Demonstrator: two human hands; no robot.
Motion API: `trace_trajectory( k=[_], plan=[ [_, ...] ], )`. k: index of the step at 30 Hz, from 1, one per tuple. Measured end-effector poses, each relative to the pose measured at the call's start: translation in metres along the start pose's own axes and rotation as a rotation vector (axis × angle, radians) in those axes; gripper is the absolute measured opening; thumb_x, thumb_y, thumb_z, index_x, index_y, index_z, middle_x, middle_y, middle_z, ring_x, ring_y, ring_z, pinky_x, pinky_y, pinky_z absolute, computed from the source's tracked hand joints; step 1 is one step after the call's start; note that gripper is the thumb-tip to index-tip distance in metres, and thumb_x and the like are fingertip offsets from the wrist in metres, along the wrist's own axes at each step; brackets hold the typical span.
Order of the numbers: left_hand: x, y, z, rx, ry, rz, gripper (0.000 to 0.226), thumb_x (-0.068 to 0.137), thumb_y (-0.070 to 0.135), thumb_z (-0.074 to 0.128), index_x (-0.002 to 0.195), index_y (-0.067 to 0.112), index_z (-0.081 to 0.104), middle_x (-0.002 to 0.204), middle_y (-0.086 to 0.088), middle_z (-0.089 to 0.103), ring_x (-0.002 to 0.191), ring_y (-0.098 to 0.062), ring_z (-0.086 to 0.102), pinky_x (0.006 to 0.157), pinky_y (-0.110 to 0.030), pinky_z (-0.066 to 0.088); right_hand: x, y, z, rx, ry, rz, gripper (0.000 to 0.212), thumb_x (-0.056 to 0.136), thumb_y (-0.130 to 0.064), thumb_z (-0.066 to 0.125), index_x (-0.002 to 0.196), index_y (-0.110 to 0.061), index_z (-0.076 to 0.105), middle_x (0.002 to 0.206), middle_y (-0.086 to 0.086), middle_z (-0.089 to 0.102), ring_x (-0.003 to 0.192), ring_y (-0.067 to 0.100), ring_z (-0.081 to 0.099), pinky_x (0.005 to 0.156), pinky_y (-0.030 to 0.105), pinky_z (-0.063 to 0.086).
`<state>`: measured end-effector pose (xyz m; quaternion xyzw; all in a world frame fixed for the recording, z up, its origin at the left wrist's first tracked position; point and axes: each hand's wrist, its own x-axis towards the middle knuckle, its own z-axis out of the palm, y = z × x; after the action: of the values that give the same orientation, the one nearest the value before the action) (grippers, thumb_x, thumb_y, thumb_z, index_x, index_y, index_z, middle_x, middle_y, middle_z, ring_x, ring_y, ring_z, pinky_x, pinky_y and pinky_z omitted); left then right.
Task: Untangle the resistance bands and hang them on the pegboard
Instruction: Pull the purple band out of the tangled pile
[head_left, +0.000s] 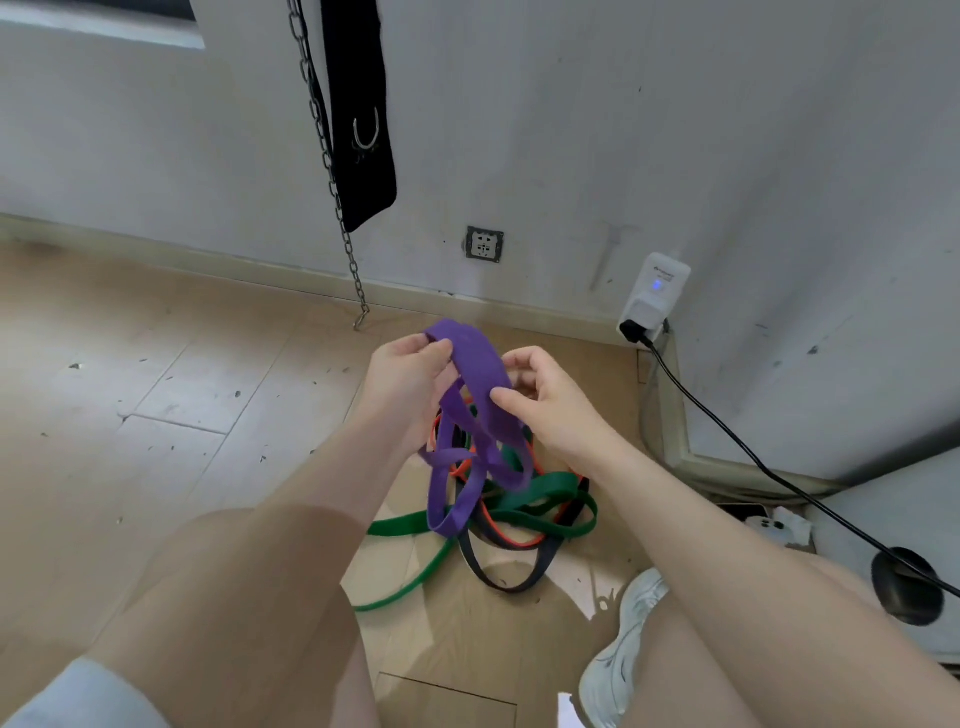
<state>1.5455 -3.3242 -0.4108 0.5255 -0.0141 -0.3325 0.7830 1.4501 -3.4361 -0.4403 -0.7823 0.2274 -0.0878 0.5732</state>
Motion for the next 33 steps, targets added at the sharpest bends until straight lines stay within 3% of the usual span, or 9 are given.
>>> trace_trajectory(
  k=[5,8,11,13,16,20,24,30,33],
  plan=[
    [-0.006,-0.005,0.0,0.263,-0.029,0.047,0.02,0.096,0.012,0.047,0.093,0.007,0.065,0.083,-0.004,0.07,0.077,-0.011,0.067,0.072,-0.019,0.055,0.001,-0.012,0.002,0.127,0.099,-0.068,0.02,0.088,-0.006,0.06,0.094,-0.025,0.056,0.085,-0.002,0.068,0.078,0.014,0.067,0.071,0.03,0.055],
    [-0.022,-0.009,0.0,0.528,-0.177,0.055,0.022,0.094,0.022,0.05,0.083,0.018,0.069,0.07,0.005,0.07,0.062,-0.002,0.064,0.059,-0.014,0.051,0.007,-0.02,-0.002,0.439,0.248,0.011,0.014,0.088,-0.004,0.059,0.089,-0.017,0.057,0.071,-0.003,0.067,0.056,0.006,0.062,0.052,0.02,0.049],
    [-0.03,-0.019,0.0,0.684,-0.284,0.104,0.017,0.089,0.012,0.058,0.086,0.026,0.067,0.081,0.002,0.072,0.073,-0.007,0.067,0.069,-0.022,0.053,0.01,-0.017,-0.007,0.57,0.355,0.159,0.011,0.086,-0.007,0.064,0.09,-0.012,0.056,0.068,-0.001,0.066,0.052,0.007,0.061,0.055,0.022,0.049],
    [-0.03,-0.022,0.002,0.638,-0.235,0.084,0.016,0.088,0.009,0.059,0.088,0.023,0.066,0.084,-0.002,0.072,0.077,-0.014,0.067,0.077,-0.03,0.055,0.011,-0.013,-0.008,0.551,0.336,0.218,0.011,0.086,-0.012,0.065,0.094,-0.009,0.058,0.062,-0.002,0.065,0.056,0.011,0.06,0.065,0.029,0.05],
    [-0.026,-0.02,0.004,0.461,-0.149,0.044,0.012,0.088,0.006,0.058,0.088,0.016,0.064,0.079,-0.002,0.07,0.071,-0.01,0.067,0.075,-0.026,0.056,0.007,-0.012,-0.005,0.481,0.132,0.185,0.019,0.087,-0.029,0.063,0.093,-0.011,0.065,0.07,0.001,0.071,0.075,0.023,0.064,0.085,0.042,0.05],
    [-0.014,-0.015,0.003,0.381,0.009,0.053,0.008,0.088,0.006,0.059,0.094,0.005,0.064,0.076,-0.004,0.068,0.062,-0.006,0.066,0.063,-0.02,0.055,-0.004,-0.009,0.005,0.28,-0.109,0.084,0.031,0.078,-0.042,0.068,0.104,-0.026,0.061,0.103,0.001,0.069,0.097,0.02,0.066,0.09,0.039,0.052],
    [-0.011,-0.013,0.004,0.285,0.109,0.019,0.009,0.089,0.01,0.059,0.097,0.005,0.061,0.087,-0.009,0.068,0.069,-0.01,0.068,0.055,-0.016,0.054,-0.009,0.0,0.01,-0.147,-0.124,0.061,0.049,0.079,-0.037,0.068,0.121,-0.03,0.045,0.113,-0.005,0.06,0.1,0.009,0.059,0.086,0.031,0.052],
    [-0.007,-0.008,0.0,0.043,0.105,-0.078,0.021,0.091,0.015,0.056,0.105,-0.001,0.054,0.089,-0.011,0.068,0.069,-0.01,0.07,0.061,-0.021,0.057,-0.003,-0.006,0.007,0.183,0.058,0.129,0.013,0.082,-0.026,0.069,0.08,-0.015,0.062,0.075,0.001,0.065,0.063,0.011,0.06,0.061,0.024,0.049],
    [-0.018,-0.024,0.004,0.214,0.069,-0.136,0.029,0.088,0.02,0.061,0.112,0.01,0.048,0.098,-0.01,0.066,0.081,-0.017,0.068,0.067,-0.029,0.057,0.0,-0.004,0.003,0.371,0.111,0.24,0.015,0.086,-0.026,0.065,0.082,-0.012,0.061,0.074,0.003,0.066,0.063,0.015,0.061,0.056,0.027,0.05]
  ],
)
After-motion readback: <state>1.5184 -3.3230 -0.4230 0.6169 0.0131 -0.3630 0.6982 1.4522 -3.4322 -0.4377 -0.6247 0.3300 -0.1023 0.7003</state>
